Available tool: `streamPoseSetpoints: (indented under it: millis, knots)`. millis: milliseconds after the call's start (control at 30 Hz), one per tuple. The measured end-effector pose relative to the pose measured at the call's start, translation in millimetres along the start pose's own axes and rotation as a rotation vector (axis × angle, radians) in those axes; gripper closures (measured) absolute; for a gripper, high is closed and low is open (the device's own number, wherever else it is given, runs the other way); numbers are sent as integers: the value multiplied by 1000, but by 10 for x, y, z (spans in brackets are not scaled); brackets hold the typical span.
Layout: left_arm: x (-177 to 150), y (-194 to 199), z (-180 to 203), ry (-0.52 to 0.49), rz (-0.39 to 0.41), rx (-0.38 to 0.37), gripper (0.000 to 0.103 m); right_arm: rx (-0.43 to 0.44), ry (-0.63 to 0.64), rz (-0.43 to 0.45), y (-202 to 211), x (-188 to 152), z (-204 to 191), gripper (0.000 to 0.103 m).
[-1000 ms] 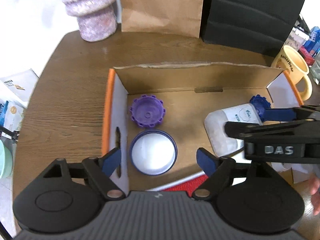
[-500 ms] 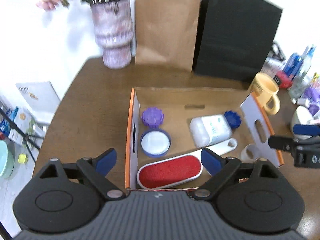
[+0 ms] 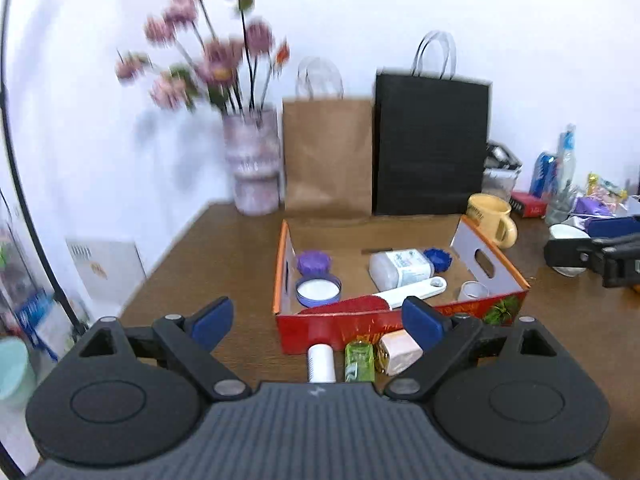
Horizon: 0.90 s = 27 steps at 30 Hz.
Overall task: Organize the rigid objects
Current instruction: 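Withdraw both tools from the box toward the bottles on the table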
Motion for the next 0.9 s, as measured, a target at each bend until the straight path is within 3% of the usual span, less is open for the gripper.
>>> streamPoseSetpoints:
  millis: [67, 200, 467, 567, 633, 767, 900]
  knots:
    - [-202, 335, -1, 0, 90, -19, 4, 25, 12, 63, 285, -215, -115, 12]
    - [-711, 1013, -53, 47, 232, 25, 2, 40, 37, 159, 811, -682, -339, 10]
    - [-1569, 2027, -155, 81, 325, 9, 0, 44, -101, 258, 1832, -1744, -804, 4]
    - [-1748, 2179, -14, -59, 350, -46, 0, 40, -112, 310, 2037, -2079, -943, 4]
    - [-1782, 2188, 60, -115, 362, -44, 0, 45, -88, 327, 2087, -2217, -1001, 4]
    - [-1766, 2117, 59, -37, 326, -54, 0, 26, -106, 301, 1991, -2224, -987, 4]
    - [-1778, 2051, 49, -24, 309, -51, 0, 22, -129, 301, 1948, -2254, -952, 4]
Point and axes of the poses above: each gripper's, at about its wrist camera, not at the fingertips, and y roughly against the way its jaws point, z to its right, x to its top, the point moved 2 cm from there along -y, roughly the way its jaws point, and after that the axes turned 3 degrees about z, right-handed, at the moved point
